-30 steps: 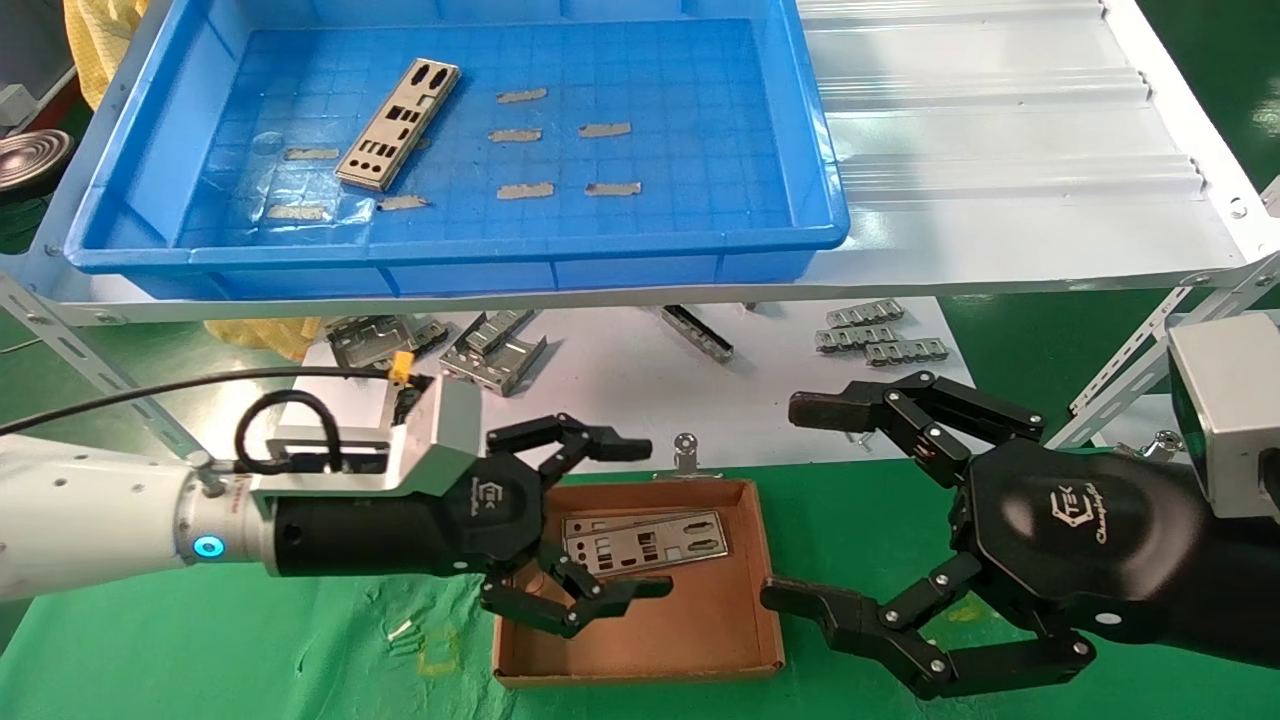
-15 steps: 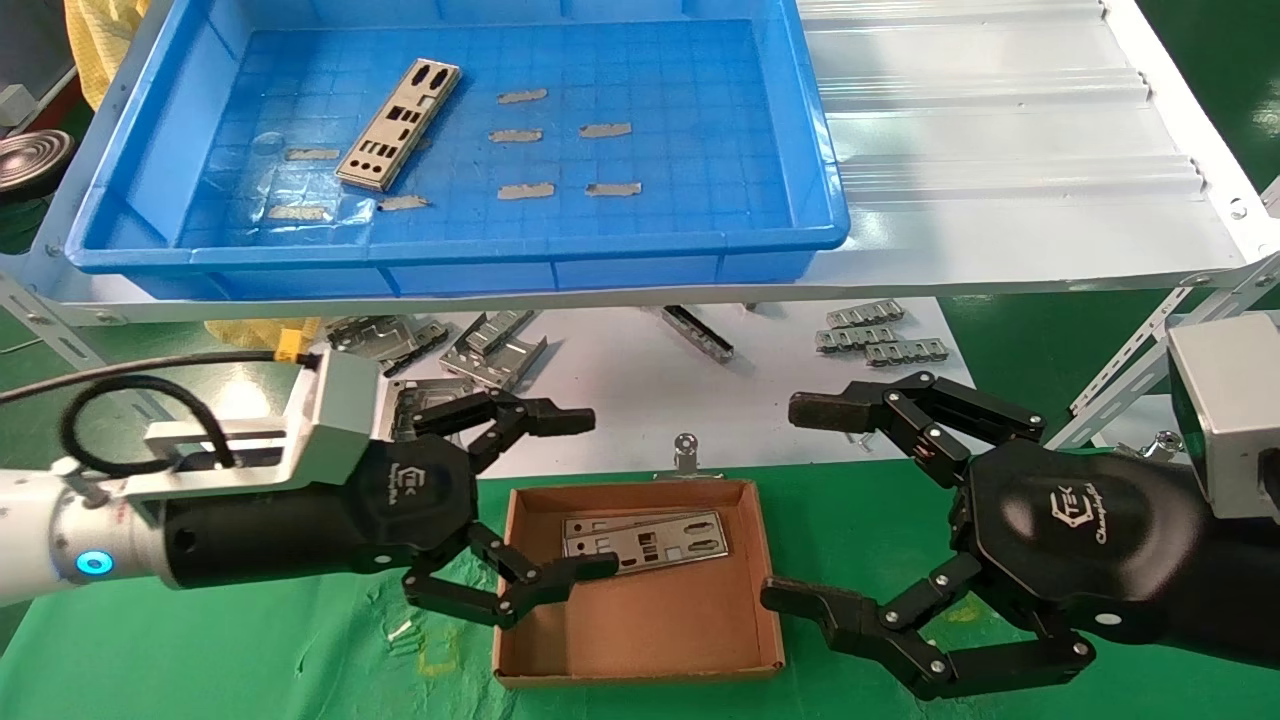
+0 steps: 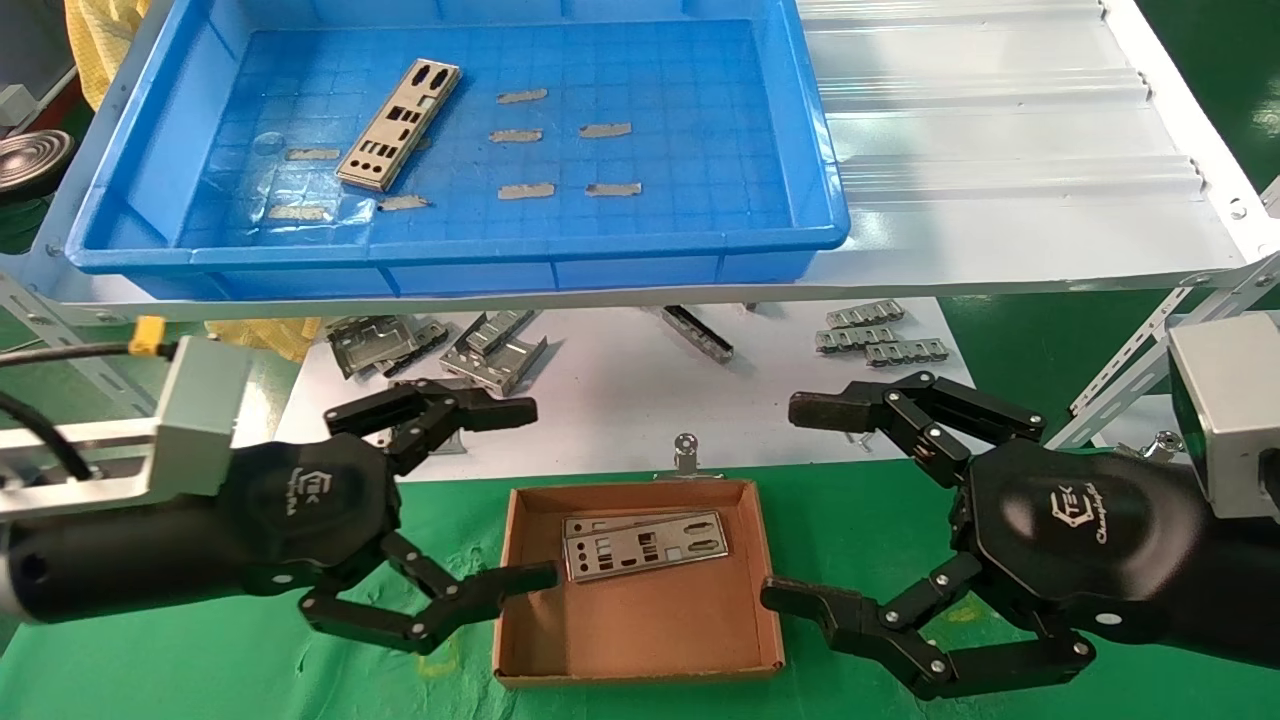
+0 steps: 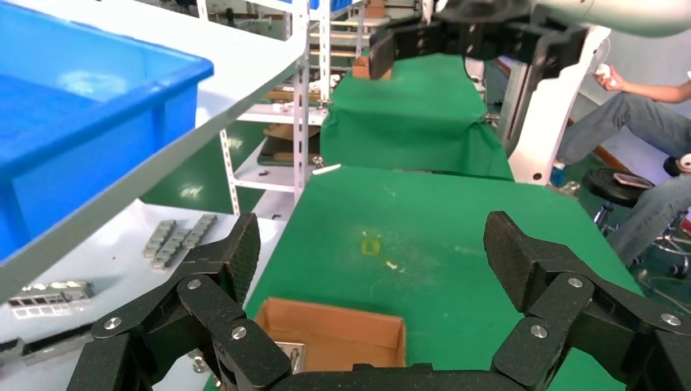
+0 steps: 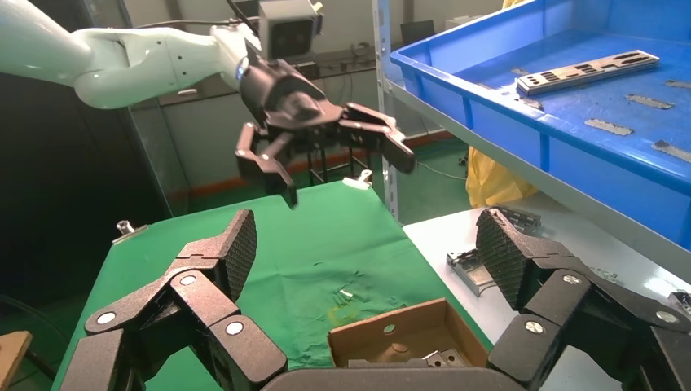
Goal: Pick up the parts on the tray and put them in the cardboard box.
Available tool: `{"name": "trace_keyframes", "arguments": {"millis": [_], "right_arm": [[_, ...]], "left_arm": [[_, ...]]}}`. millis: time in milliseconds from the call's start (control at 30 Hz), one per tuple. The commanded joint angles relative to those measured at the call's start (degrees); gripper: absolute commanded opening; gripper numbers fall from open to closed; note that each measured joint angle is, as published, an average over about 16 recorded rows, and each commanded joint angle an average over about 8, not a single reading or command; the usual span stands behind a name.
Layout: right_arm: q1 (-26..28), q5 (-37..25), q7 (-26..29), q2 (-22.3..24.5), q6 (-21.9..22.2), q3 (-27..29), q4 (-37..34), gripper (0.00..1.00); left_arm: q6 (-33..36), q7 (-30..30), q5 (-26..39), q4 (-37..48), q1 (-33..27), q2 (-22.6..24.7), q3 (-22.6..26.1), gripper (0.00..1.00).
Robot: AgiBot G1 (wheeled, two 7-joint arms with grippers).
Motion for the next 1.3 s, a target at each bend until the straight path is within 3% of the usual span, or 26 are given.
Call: {"name": "trace_keyframes", "arguments": {"millis": [33, 667, 1300], "right_arm": [[0.0, 0.0, 0.0, 0.0, 0.0, 0.0, 0.0, 1.0], [0.0, 0.0, 0.0, 0.0, 0.0, 0.0, 0.0, 1.0], [0.0, 0.0, 0.0, 0.0, 0.0, 0.0, 0.0, 1.0]], "left_arm": [[-0.1, -1.0, -0.6, -1.8, 0.8, -1.1, -0.8, 1.0], [-1.2, -9.7, -5.9, -16.9, 7.6, -10.4, -7.3, 1.0], [-1.3, -9.6, -5.8, -16.4, 7.5, -10.2, -7.2, 1.0]]}}
